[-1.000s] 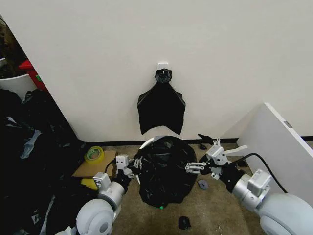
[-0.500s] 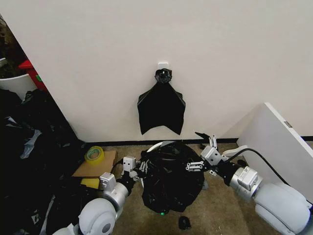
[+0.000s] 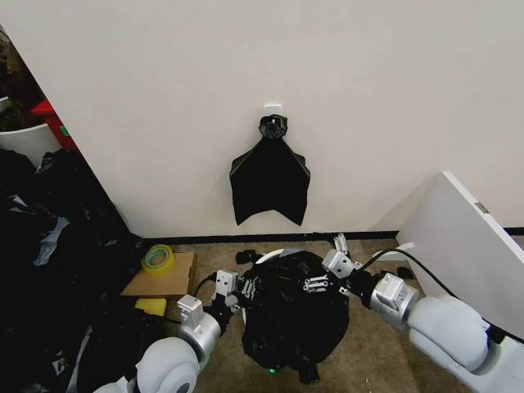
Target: Place the garbage bag over the trash bin.
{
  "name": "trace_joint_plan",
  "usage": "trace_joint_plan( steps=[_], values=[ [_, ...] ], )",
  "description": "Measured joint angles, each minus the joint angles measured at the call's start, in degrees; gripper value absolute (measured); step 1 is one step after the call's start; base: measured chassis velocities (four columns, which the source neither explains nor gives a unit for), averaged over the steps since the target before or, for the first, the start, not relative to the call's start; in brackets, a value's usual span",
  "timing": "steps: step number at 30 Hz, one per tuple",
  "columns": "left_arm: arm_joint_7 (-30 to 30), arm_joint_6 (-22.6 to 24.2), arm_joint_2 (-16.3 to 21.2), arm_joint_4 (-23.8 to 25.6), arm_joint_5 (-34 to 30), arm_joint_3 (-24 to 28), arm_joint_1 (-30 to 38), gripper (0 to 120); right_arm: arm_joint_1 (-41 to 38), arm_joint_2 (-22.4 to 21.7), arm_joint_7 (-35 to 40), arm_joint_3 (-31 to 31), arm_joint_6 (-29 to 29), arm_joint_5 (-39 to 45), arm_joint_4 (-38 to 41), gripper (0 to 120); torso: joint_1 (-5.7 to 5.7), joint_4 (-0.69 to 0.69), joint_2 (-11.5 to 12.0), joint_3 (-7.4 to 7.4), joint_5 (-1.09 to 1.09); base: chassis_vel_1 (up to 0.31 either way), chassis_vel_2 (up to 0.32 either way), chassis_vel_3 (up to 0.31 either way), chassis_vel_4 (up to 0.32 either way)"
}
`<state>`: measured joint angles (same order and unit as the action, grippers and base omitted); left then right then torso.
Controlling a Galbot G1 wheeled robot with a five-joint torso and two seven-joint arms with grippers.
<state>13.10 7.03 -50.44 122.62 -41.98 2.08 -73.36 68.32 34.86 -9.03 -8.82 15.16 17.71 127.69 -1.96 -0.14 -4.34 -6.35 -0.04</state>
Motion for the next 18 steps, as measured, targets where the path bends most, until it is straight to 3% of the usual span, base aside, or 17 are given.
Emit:
trace_joint_plan(
  steps=[8, 11, 18],
  values=[
    [-0.2, 0.0, 0.3, 0.2, 0.4, 0.2, -0.2, 4, -4.7, 0.8, 0.0, 4.6, 0.6, -0.4, -2.6, 77, 0.00, 0.01, 0.0, 0.00, 0.00, 0.000, 0.000, 0.000, 0.000],
    [-0.3, -0.1, 0.3, 0.4, 0.5, 0.2, -0.3, 4, -5.3, 0.8, -0.4, 5.8, 0.7, -0.9, -3.4, 61, 0.00, 0.00, 0.0, 0.00, 0.00, 0.000, 0.000, 0.000, 0.000],
    [-0.3, -0.1, 0.1, 0.4, 0.5, 0.4, -0.3, 4, -5.5, 1.3, -0.4, 6.7, 0.7, -2.5, -4.2, 46, 0.00, 0.00, 0.0, 0.00, 0.00, 0.000, 0.000, 0.000, 0.000]
  ],
)
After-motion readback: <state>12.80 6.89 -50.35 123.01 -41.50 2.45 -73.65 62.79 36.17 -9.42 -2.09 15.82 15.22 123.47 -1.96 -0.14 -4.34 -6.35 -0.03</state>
